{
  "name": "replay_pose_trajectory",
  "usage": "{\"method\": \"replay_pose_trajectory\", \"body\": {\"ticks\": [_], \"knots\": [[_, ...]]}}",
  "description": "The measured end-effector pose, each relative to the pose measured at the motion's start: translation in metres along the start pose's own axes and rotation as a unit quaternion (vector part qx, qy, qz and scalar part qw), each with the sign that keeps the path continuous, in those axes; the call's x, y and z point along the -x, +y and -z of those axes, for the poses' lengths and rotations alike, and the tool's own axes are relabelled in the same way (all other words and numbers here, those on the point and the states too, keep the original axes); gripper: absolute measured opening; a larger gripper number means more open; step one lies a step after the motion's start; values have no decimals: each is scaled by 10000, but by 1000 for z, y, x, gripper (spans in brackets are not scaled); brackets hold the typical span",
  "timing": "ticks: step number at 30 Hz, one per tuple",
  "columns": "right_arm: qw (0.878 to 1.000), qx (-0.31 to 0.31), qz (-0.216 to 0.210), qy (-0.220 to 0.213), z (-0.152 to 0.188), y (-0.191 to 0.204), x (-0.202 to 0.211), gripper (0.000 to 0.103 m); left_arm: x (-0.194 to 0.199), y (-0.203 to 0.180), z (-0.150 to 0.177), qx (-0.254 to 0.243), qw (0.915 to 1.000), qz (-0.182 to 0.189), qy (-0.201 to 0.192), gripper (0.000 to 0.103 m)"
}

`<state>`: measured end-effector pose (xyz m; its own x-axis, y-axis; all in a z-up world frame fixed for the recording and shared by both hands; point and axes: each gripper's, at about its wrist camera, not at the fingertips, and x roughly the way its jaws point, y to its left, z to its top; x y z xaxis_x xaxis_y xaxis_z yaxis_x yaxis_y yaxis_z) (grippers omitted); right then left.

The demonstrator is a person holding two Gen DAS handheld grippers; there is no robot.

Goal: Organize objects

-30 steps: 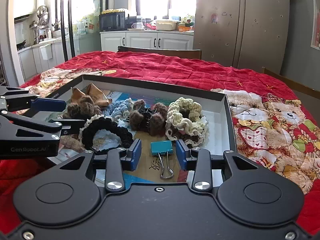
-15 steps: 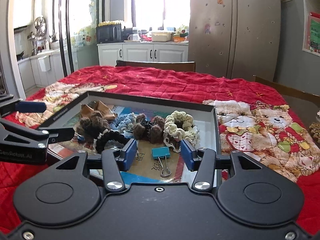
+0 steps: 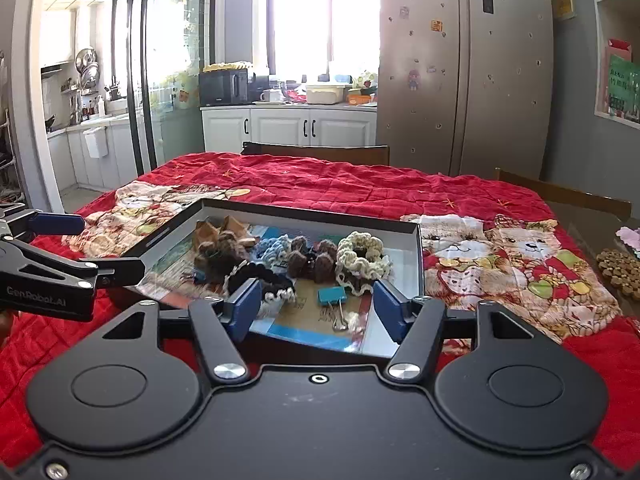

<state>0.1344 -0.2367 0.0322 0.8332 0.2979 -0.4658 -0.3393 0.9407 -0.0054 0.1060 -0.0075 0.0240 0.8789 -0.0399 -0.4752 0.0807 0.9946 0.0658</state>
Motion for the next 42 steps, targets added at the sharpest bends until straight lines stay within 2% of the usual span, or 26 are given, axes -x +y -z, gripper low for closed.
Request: {"method": "replay_pose_trajectory", "body": {"ticks": [9, 16, 22, 27, 34, 42], "knots": [[9994, 285, 121, 182, 15, 16, 24, 65, 27, -7, 14, -16, 10000, 17, 25, 103], [9992, 206, 244, 244, 24, 23, 43, 65, 44, -6, 24, -10, 9999, 10, 118, 103], [9989, 125, 295, 330, 31, 27, 53, 71, 57, -5, 33, -20, 9999, -87, 137, 103], [9987, -59, 362, 366, 38, 28, 60, 81, 61, -6, 41, -29, 9997, -102, 224, 103], [9974, -242, 466, 495, 50, 27, 64, 84, 64, -5, 46, 137, 9996, -114, 227, 103], [9963, -304, 552, 583, 60, 28, 66, 87, 68, -11, 51, 92, 9997, -107, 215, 103]]}}
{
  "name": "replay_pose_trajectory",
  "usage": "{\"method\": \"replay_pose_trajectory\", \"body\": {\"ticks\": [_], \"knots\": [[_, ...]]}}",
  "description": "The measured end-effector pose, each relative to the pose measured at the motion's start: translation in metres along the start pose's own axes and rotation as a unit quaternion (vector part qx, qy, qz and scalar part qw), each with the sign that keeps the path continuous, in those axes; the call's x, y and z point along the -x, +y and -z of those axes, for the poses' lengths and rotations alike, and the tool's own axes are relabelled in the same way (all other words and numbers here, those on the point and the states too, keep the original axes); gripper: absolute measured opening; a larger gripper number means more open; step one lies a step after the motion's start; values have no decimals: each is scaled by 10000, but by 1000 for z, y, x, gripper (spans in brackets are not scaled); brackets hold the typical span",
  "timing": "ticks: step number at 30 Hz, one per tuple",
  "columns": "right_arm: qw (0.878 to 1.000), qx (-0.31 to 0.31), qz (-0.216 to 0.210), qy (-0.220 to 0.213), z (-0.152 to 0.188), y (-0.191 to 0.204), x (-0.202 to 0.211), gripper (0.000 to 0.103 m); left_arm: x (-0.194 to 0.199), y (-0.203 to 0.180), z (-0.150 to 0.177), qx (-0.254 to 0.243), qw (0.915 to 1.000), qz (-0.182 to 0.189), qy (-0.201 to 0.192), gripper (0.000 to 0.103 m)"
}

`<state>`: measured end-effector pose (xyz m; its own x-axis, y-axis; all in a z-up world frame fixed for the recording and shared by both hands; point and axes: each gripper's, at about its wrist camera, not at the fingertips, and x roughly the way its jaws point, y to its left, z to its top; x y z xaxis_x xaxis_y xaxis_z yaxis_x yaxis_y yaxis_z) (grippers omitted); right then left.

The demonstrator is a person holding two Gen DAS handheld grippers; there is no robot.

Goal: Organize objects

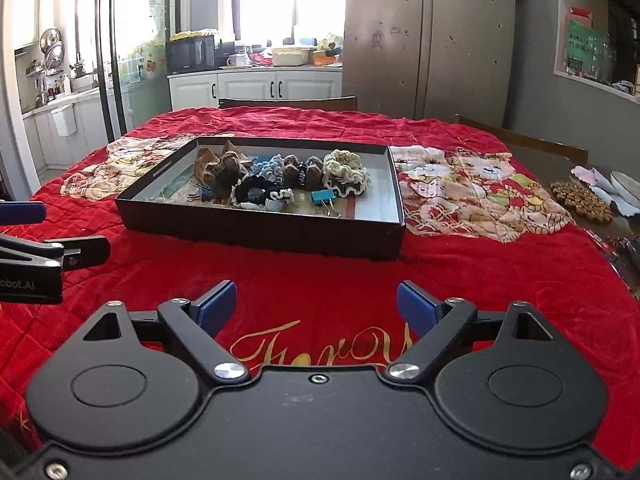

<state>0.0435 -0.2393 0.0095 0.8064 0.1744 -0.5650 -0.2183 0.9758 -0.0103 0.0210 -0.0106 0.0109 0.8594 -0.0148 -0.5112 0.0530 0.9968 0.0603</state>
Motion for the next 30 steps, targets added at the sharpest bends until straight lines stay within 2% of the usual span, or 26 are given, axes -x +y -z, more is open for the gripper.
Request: {"method": "replay_pose_trajectory", "body": {"ticks": [30], "knots": [[9999, -51, -13, 120, 4, 4, -1, 90, 5, -2, 2, 132, 9999, 11, 10, 103]]}}
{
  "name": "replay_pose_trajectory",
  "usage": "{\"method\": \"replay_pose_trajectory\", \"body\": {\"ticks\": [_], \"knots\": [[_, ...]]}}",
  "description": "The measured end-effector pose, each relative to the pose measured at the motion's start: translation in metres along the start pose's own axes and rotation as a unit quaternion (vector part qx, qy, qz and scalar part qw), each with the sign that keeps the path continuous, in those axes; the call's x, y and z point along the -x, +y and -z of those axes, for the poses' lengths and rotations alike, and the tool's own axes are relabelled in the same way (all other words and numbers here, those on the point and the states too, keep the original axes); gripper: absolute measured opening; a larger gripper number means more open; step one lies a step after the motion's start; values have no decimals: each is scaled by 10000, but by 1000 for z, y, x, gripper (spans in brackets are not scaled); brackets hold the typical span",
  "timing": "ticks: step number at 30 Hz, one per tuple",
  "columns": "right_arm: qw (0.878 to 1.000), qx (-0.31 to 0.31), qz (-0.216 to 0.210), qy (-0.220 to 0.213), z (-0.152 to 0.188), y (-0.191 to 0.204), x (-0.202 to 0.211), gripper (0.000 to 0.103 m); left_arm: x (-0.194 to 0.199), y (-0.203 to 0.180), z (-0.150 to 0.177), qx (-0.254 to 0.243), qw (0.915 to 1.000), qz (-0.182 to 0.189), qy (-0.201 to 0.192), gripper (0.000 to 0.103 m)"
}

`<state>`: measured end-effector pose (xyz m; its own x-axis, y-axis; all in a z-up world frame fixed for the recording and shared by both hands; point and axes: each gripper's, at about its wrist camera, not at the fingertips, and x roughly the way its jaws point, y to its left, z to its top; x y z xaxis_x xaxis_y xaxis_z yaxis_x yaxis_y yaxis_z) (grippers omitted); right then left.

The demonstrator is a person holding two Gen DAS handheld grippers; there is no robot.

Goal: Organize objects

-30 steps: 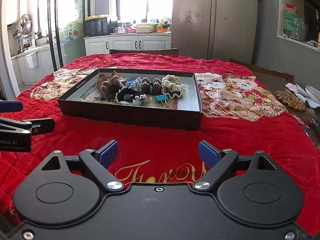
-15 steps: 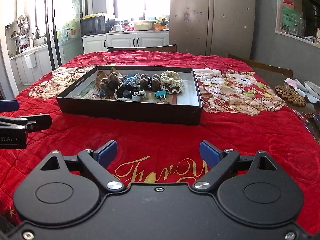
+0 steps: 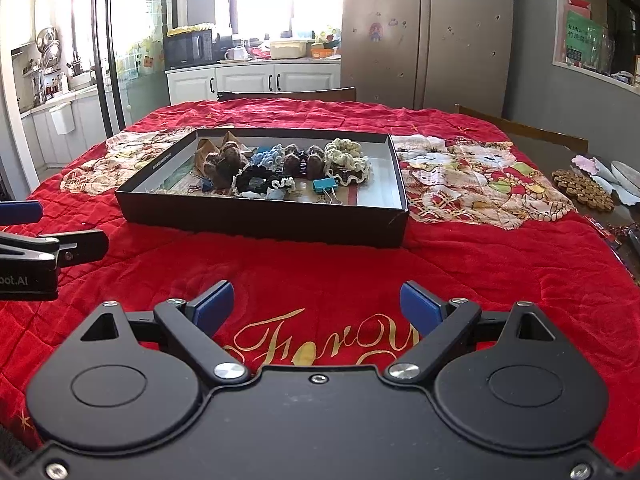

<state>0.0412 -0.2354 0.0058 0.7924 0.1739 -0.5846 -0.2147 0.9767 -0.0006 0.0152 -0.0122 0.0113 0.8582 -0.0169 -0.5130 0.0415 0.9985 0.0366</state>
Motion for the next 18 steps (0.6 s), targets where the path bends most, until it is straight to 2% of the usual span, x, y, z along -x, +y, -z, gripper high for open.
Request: {"method": "replay_pose_trajectory", "body": {"ticks": [18], "knots": [[10000, 20, -30, 47, 2, 1, -3, 90, -4, -1, 2, 3, 9999, 45, 147, 103]]}}
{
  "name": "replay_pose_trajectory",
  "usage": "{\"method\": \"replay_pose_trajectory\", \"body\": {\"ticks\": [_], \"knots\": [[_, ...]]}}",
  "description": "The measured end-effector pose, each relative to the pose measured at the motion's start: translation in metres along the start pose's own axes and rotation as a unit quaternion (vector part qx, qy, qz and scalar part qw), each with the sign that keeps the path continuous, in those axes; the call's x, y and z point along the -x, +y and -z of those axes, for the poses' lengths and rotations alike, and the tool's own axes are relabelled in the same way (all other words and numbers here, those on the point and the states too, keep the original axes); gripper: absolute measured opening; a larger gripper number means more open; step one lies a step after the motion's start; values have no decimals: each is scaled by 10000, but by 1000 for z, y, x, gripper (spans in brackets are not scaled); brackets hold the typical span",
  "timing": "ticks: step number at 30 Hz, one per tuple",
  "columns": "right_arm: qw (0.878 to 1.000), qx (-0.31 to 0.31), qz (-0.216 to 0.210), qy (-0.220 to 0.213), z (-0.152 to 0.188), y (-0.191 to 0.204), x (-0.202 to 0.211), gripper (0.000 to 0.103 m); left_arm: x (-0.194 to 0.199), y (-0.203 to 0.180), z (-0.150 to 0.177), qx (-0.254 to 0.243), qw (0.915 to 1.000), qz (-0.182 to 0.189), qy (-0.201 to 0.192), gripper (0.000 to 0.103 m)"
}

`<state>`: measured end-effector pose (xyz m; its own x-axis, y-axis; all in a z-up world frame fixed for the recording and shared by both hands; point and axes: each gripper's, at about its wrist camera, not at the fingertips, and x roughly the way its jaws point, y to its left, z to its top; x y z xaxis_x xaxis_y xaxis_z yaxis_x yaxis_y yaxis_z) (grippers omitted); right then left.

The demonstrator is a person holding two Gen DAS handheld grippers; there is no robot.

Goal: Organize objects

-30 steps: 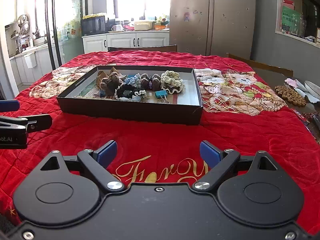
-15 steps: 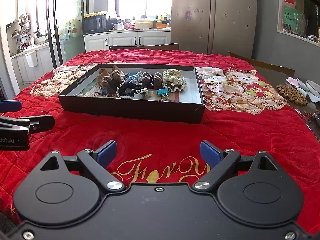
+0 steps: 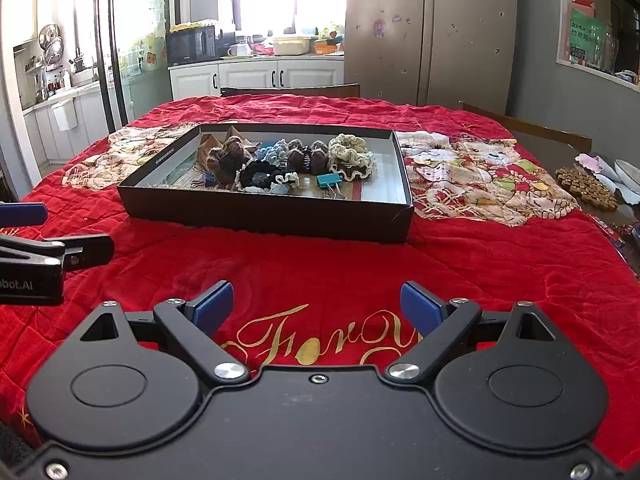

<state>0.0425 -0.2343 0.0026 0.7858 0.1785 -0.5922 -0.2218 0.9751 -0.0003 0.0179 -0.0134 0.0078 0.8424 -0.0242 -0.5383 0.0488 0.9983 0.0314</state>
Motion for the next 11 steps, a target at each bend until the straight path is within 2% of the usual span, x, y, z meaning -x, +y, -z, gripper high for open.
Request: {"method": "replay_pose_trajectory", "body": {"ticks": [11], "knots": [[10000, 10, -25, 41, 3, 1, -4, 90, -1, -2, 3, -16, 9999, 96, 53, 103]]}}
